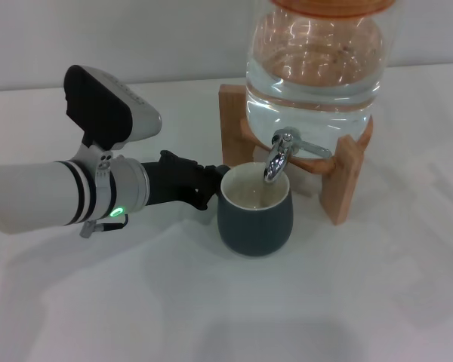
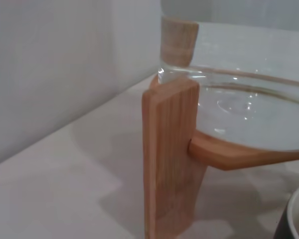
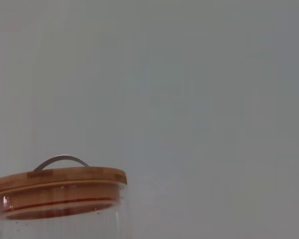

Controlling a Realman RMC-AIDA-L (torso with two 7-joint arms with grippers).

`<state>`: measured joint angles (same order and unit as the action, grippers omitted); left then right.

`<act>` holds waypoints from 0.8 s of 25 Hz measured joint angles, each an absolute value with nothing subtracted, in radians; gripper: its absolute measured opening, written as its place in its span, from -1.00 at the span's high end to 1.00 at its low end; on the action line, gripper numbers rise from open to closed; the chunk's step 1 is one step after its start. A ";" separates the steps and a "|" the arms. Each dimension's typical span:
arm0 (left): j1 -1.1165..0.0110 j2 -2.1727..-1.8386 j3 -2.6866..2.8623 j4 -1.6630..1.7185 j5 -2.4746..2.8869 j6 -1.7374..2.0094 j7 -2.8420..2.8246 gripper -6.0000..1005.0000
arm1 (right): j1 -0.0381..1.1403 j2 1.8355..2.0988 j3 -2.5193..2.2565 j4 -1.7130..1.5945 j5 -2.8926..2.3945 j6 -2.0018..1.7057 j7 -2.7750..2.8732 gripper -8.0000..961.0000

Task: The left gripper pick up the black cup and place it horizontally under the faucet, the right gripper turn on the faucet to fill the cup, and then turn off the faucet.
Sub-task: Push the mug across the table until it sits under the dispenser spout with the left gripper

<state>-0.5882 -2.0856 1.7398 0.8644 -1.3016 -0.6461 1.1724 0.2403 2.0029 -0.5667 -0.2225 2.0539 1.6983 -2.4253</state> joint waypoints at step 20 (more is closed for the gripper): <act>-0.604 -2.083 1.733 0.843 -1.296 -0.689 1.169 0.70 | 0.235 2.005 -0.569 -0.222 2.054 1.700 -2.417 -0.73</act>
<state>-0.6044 -2.0831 1.7333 0.8427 -1.2961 -0.6887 1.1687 0.2352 2.0049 -0.5693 -0.2219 2.0539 1.6997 -2.4175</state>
